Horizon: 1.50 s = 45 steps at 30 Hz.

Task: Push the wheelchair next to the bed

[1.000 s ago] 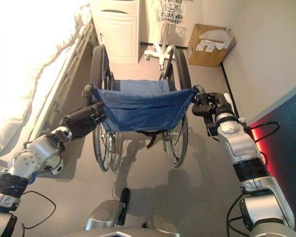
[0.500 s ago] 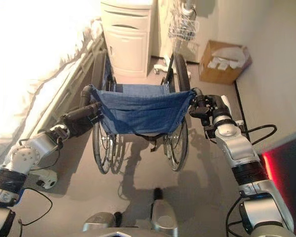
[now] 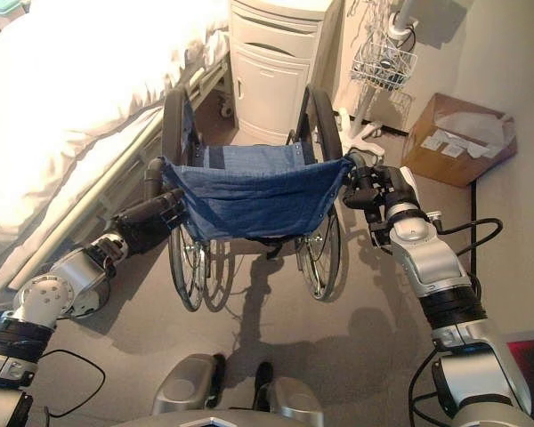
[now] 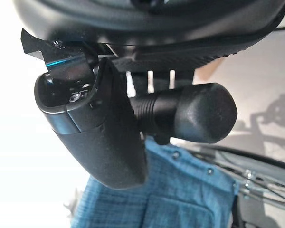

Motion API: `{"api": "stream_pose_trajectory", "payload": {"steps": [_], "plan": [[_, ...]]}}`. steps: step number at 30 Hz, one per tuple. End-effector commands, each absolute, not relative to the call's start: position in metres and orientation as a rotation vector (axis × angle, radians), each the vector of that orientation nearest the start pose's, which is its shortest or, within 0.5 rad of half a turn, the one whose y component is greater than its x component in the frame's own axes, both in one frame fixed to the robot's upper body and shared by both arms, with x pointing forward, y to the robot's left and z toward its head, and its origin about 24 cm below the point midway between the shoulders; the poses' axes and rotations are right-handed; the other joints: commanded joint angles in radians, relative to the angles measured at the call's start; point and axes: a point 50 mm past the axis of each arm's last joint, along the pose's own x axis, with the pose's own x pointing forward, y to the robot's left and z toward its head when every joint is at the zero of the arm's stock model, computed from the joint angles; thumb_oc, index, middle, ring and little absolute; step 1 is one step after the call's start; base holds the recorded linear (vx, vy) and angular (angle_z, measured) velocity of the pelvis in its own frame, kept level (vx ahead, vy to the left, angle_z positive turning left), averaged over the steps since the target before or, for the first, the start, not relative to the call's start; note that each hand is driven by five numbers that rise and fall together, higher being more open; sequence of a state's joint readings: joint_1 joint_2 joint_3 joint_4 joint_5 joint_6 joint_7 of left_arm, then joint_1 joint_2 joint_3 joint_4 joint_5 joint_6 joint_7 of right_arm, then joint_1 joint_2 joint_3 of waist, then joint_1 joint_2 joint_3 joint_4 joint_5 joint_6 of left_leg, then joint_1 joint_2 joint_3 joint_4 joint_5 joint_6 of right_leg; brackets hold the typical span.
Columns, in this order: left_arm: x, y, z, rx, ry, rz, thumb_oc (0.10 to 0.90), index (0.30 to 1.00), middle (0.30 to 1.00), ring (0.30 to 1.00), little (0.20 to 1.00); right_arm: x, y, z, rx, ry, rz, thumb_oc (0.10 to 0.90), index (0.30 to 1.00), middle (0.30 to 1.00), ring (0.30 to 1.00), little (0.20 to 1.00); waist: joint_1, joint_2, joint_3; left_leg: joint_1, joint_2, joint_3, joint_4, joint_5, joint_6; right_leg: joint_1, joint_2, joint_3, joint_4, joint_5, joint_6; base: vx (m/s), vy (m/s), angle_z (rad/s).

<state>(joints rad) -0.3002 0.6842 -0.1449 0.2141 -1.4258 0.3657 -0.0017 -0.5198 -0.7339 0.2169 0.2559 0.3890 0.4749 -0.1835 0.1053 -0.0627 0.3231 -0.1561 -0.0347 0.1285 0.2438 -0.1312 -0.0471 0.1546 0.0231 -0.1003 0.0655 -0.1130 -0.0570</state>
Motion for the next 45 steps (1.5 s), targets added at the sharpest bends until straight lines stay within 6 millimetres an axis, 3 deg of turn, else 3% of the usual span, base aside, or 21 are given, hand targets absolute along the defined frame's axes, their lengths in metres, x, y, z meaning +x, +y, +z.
{"api": "stream_pose_trajectory", "payload": {"steps": [1, 4, 6, 8, 10, 11, 12, 14, 16, 17, 18, 19, 21, 22, 25, 32, 45], "plan": [[0.331, 0.234, 0.189, -0.842, -0.221, -0.343, 0.4, 0.3, 0.3, 0.3, 0.3, 0.336, -0.185, 0.155, -0.415, -0.034, 0.185, 0.4, 0.3, 0.3, 0.3, 0.3, -0.038, 0.052, -0.195, -0.013, 0.014, 0.066, -0.185, 0.31, -0.012, 0.038, 0.069, -0.077, 0.053, 0.001, 0.062, 0.3, -0.054, 0.08], [0.33, 0.237, 0.191, -0.838, -0.227, -0.327, 0.4, 0.3, 0.3, 0.3, 0.3, 0.333, -0.189, 0.148, -0.416, -0.023, 0.194, 0.4, 0.3, 0.3, 0.3, 0.3, -0.024, 0.04, -0.213, -0.027, -0.003, 0.086, -0.198, 0.304, 0.0, 0.079, 0.076, -0.082, 0.044, -0.034, 0.061, 0.33, -0.06, 0.04], [0.329, 0.244, 0.2, -0.828, -0.243, -0.296, 0.4, 0.3, 0.3, 0.3, 0.3, 0.333, -0.188, 0.147, -0.403, -0.025, 0.214, 0.4, 0.3, 0.3, 0.3, 0.3, -0.006, 0.032, -0.241, -0.015, -0.031, 0.075, -0.213, 0.277, 0.032, 0.092, 0.081, -0.07, 0.082, -0.071, 0.076, 0.36, -0.024, -0.19], [0.329, 0.247, 0.204, -0.817, -0.246, -0.283, 0.4, 0.3, 0.3, 0.3, 0.3, 0.332, -0.188, 0.147, -0.39, -0.031, 0.221, 0.4, 0.3, 0.3, 0.3, 0.3, 0.009, 0.019, -0.256, -0.011, -0.055, 0.054, -0.193, 0.245, 0.061, 0.091, 0.079, -0.063, 0.156, -0.064, 0.099, 0.35, -0.018, -0.4], [0.329, 0.249, 0.204, -0.807, -0.244, -0.283, 0.4, 0.3, 0.3, 0.3, 0.3, 0.332, -0.188, 0.148, -0.382, -0.037, 0.216, 0.4, 0.3, 0.3, 0.3, 0.3, 0.017, 0.005, -0.261, -0.005, -0.077, 0.045, -0.182, 0.225, 0.087, 0.076, 0.076, -0.049, 0.241, 0.003, 0.136, 0.28, 0.016, -0.33], [0.33, 0.25, 0.206, -0.8, -0.244, -0.284, 0.4, 0.3, 0.3, 0.3, 0.3, 0.333, -0.188, 0.149, -0.373, -0.042, 0.213, 0.4, 0.3, 0.3, 0.3, 0.3, 0.022, -0.003, -0.262, 0.002, -0.091, 0.034, -0.177, 0.214, 0.103, 0.057, 0.076, -0.037, 0.324, 0.075, 0.169, 0.34, 0.032, -0.26], [0.331, 0.251, 0.21, -0.791, -0.246, -0.286, 0.4, 0.3, 0.3, 0.3, 0.3, 0.333, -0.185, 0.149, -0.357, -0.049, 0.215, 0.4, 0.3, 0.3, 0.3, 0.3, 0.024, -0.005, -0.261, 0.015, -0.102, 0.011, -0.165, 0.201, 0.123, 0.002, 0.085, -0.018, 0.486, 0.194, 0.219, 0.25, 0.02, -0.17], [0.331, 0.252, 0.213, -0.79, -0.245, -0.29, 0.4, 0.3, 0.3, 0.3, 0.3, 0.333, -0.184, 0.148, -0.35, -0.046, 0.215, 0.4, 0.3, 0.3, 0.3, 0.3, 0.023, 0.0, -0.262, 0.022, -0.098, -0.006, -0.156, 0.197, 0.13, -0.05, 0.099, 0.002, 0.582, 0.267, 0.244, 0.23, 0.002, 0.04], [0.332, 0.25, 0.218, -0.794, -0.24, -0.294, 0.4, 0.3, 0.3, 0.3, 0.3, 0.333, -0.182, 0.145, -0.352, -0.036, 0.218, 0.4, 0.3, 0.3, 0.3, 0.3, 0.007, 0.001, -0.261, 0.04, -0.107, -0.036, -0.152, 0.191, 0.13, -0.1, 0.085, 0.027, 0.587, 0.258, 0.241, 0.25, 0.007, 0.07], [0.332, 0.248, 0.22, -0.796, -0.228, -0.31, 0.4, 0.3, 0.3, 0.3, 0.3, 0.33, -0.188, 0.141, -0.371, -0.024, 0.206, 0.4, 0.3, 0.3, 0.3, 0.3, -0.014, 0.018, -0.264, 0.047, -0.107, -0.07, -0.141, 0.198, 0.115, -0.121, 0.048, 0.035, 0.486, 0.165, 0.201, 0.18, 0.012, 0.05], [0.333, 0.248, 0.22, -0.795, -0.227, -0.312, 0.4, 0.3, 0.3, 0.3, 0.3, 0.33, -0.19, 0.14, -0.375, -0.023, 0.202, 0.4, 0.3, 0.3, 0.3, 0.3, -0.017, 0.022, -0.264, 0.048, -0.106, -0.077, -0.139, 0.2, 0.111, -0.123, 0.038, 0.033, 0.456, 0.146, 0.192, 0.24, 0.001, 0.24], [0.333, 0.246, 0.221, -0.797, -0.223, -0.322, 0.4, 0.3, 0.3, 0.3, 0.3, 0.329, -0.195, 0.14, -0.385, -0.022, 0.189, 0.4, 0.3, 0.3, 0.3, 0.3, -0.023, 0.033, -0.263, 0.056, -0.102, -0.097, -0.128, 0.195, 0.101, -0.135, -0.009, 0.023, 0.335, 0.104, 0.167, 0.13, -0.037, 0.43], [0.335, 0.244, 0.223, -0.798, -0.24, -0.325, 0.4, 0.3, 0.3, 0.3, 0.3, 0.33, -0.201, 0.143, -0.394, -0.034, 0.172, 0.4, 0.3, 0.3, 0.3, 0.3, -0.04, 0.049, -0.243, 0.084, -0.089, -0.13, -0.116, 0.172, 0.088, -0.145, -0.067, -0.01, 0.192, 0.079, 0.147, 0.11, -0.075, 0.58], [0.337, 0.241, 0.221, -0.81, -0.252, -0.328, 0.4, 0.3, 0.3, 0.3, 0.3, 0.331, -0.205, 0.147, -0.4, -0.039, 0.157, 0.4, 0.3, 0.3, 0.3, 0.3, -0.054, 0.059, -0.221, 0.116, -0.075, -0.151, -0.109, 0.149, 0.084, -0.169, -0.113, -0.007, 0.113, 0.114, 0.155, 0.09, -0.078, 0.62], [0.339, 0.236, 0.22, -0.815, -0.259, -0.322, 0.4, 0.3, 0.3, 0.3, 0.3, 0.335, -0.207, 0.154, -0.4, -0.034, 0.156, 0.4, 0.3, 0.3, 0.3, 0.3, -0.074, 0.056, -0.198, 0.18, -0.045, -0.173, -0.131, 0.118, 0.075, -0.18, -0.113, 0.011, 0.086, 0.135, 0.167, 0.13, -0.096, 0.53], [0.333, 0.237, 0.218, -0.819, -0.264, -0.308, 0.4, 0.3, 0.3, 0.3, 0.3, 0.335, -0.207, 0.167, -0.408, -0.046, 0.157, 0.4, 0.3, 0.3, 0.3, 0.3, -0.066, 0.031, -0.232, 0.193, -0.009, -0.182, -0.183, 0.131, 0.043, -0.119, -0.105, -0.012, -0.04, 0.161, 0.16, 0.1, -0.087, 0.29], [0.331, 0.243, 0.198, -0.83, -0.217, -0.257, 0.4, 0.3, 0.3, 0.3, 0.3, 0.328, -0.206, 0.147, -0.405, 0.019, 0.159, 0.4, 0.3, 0.3, 0.3, 0.3, -0.073, 0.043, -0.264, 0.249, 0.022, -0.148, -0.258, 0.137, 0.029, -0.06, -0.11, -0.034, -0.103, 0.155, 0.163, 0.07, 0.0, 0.03]]}}
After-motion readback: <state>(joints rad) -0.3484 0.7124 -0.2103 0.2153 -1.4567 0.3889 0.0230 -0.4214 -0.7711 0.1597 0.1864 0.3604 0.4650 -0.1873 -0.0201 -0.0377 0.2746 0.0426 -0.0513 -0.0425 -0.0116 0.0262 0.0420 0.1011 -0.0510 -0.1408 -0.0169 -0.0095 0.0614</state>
